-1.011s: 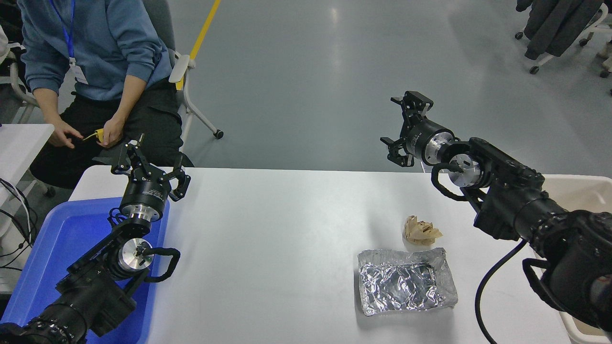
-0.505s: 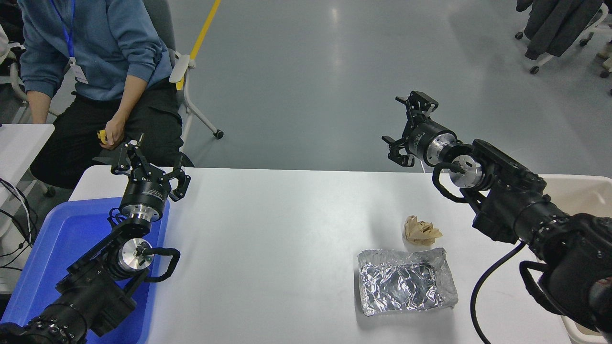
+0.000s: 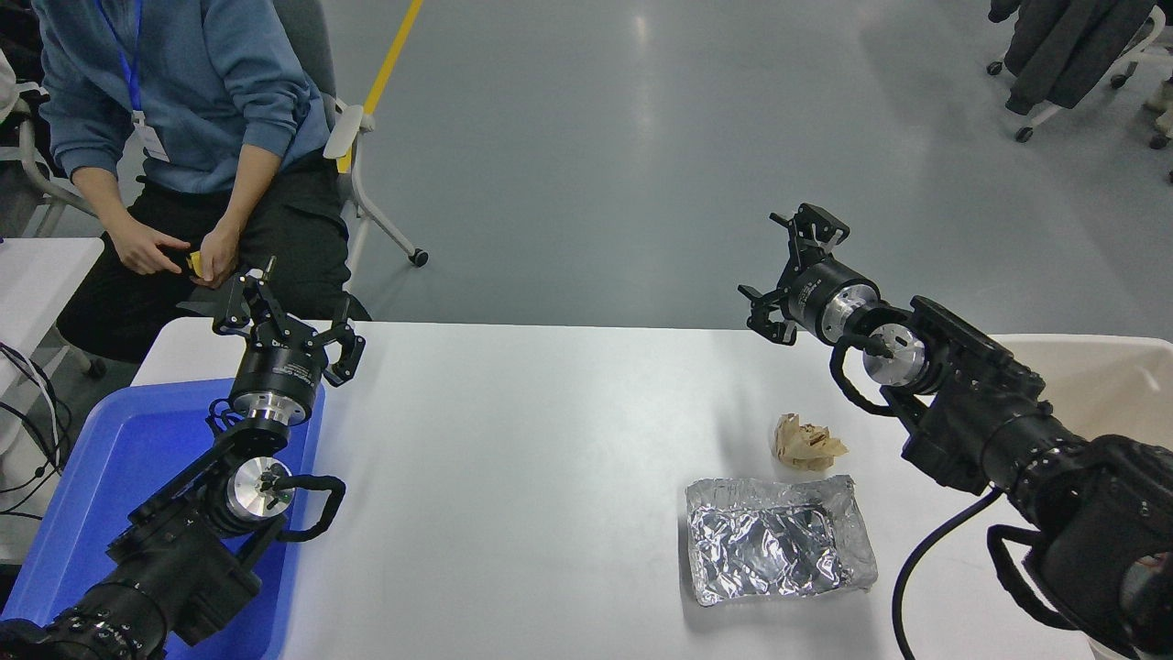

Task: Dispose of the paper cup in the dustbin

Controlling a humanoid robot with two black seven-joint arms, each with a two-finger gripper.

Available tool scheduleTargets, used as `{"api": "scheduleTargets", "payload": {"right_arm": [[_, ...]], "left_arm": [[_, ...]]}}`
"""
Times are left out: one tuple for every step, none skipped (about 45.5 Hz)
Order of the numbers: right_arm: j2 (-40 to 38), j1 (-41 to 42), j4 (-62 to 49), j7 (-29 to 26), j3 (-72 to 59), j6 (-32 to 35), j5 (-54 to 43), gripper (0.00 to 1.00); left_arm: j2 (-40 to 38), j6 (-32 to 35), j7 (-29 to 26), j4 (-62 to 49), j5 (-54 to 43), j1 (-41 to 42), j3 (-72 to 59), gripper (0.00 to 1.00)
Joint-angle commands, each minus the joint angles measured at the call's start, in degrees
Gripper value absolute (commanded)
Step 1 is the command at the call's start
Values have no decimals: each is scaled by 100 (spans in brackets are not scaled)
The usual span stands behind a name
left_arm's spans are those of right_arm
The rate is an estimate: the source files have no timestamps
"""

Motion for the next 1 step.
{"api": "scheduleTargets", "payload": {"right_arm": [[54,-155,-14,8,214,-1,17,99]], "left_arm": [[0,0,0,0,0,0,0,100]]}}
